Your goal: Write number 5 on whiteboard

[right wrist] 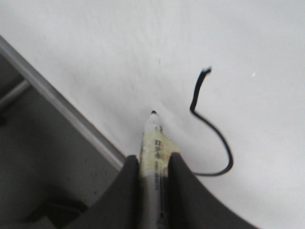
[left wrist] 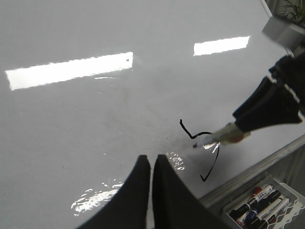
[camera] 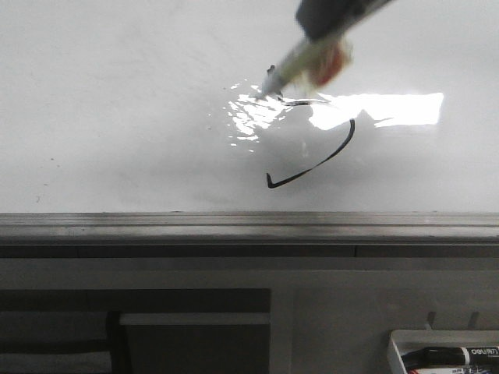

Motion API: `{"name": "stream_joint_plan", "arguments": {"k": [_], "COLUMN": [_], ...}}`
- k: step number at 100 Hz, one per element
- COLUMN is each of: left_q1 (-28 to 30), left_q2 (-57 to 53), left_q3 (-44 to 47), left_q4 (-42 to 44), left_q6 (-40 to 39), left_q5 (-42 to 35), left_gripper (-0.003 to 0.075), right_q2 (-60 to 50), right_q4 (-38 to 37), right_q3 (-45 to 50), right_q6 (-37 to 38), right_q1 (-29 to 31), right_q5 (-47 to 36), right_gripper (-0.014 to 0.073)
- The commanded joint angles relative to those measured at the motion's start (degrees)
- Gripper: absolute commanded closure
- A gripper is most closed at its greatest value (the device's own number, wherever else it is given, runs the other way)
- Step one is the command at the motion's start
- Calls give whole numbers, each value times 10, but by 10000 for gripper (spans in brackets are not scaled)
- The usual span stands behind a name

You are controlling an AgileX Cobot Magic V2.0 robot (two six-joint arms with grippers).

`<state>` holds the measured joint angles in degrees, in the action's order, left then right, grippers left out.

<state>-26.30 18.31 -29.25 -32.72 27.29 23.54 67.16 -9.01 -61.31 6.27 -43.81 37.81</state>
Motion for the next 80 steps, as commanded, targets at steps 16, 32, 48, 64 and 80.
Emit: {"name": "stream_joint_plan", "arguments": {"k": [16,32,48,64,80], "left_q1": [2,2,2,2,2], "left_q2": [6,6,6,6,6], "left_q3": [-15,-15,-15,-15,-15], "left_q4": [-15,-15,-18,-18,-18], "left_q6": [-4,-4,-4,-4,-4], "left_q5": [-30,-30,-30,-30,-30], "left_gripper": [741,741,741,741,741], "right_q2": [-42,-31,-21,-9,4], "right_q4": [-62,-60,-60,-60,-56], "right_q3": [-24,5,8,8,8], "right_q6": [-19,-19,-19,-19,-19], "right_q1": [17,41,53,57,57], "right_q5": [-16,-74,-101,-118,-118], "right_gripper": [635,635,635,635,635]}}
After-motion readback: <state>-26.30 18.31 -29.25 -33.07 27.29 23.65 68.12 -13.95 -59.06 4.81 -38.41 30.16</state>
